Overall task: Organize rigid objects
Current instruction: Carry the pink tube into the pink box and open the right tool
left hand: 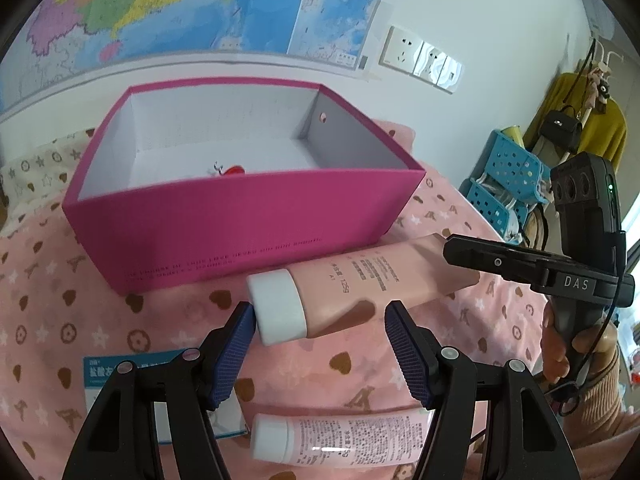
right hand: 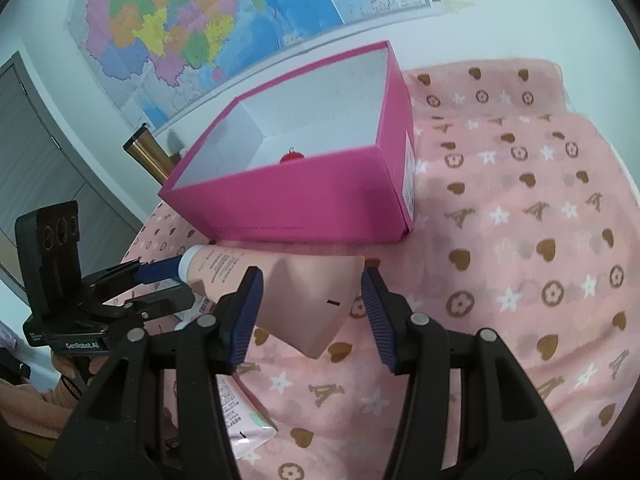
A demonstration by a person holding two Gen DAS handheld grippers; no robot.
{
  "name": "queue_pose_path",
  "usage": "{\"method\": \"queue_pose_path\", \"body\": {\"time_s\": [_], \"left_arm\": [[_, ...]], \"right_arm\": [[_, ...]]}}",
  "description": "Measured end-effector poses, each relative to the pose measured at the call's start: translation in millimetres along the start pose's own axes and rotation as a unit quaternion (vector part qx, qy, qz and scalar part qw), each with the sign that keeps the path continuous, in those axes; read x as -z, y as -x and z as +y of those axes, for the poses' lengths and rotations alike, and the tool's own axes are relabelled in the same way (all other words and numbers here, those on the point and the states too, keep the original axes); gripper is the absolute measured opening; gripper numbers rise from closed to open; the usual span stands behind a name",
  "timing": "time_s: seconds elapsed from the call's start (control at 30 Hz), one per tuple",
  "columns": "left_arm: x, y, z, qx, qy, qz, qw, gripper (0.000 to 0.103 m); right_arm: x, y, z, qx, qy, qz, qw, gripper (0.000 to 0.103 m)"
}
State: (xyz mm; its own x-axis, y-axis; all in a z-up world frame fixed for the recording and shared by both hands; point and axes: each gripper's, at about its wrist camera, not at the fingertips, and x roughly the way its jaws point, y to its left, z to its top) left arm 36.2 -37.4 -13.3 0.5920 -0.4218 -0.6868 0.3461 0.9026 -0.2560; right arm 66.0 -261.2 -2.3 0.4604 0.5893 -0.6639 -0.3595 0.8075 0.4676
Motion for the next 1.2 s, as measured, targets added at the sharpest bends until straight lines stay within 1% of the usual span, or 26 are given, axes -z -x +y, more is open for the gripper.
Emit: {"method": "queue_pose_path", "body": {"time_s": [0.57,0.87,1.0,1.2], "left_arm": [[-17,13,-6,-0.005,-0.010,-0.033,0.9994,0.068],[-38,19,-4,-0.016,-0.018,-0.055,0.9982,0.068],[-50,18,0,-0.018,-0.014,-0.062,0.9978,0.068],[-70,13,13,-0.011,0.001,-0.069,0.9976,0.068]], "right_arm": [[-23,11,8,0.007,0.023,-0.027,0.999,0.054],[-44,17,16,0.006,0.041,-0.048,0.998,0.054],[-57,16,18,0.008,0.051,-0.057,0.997,0.054],[-76,9,14,-0.002,0.048,-0.058,0.997,0.054]]}}
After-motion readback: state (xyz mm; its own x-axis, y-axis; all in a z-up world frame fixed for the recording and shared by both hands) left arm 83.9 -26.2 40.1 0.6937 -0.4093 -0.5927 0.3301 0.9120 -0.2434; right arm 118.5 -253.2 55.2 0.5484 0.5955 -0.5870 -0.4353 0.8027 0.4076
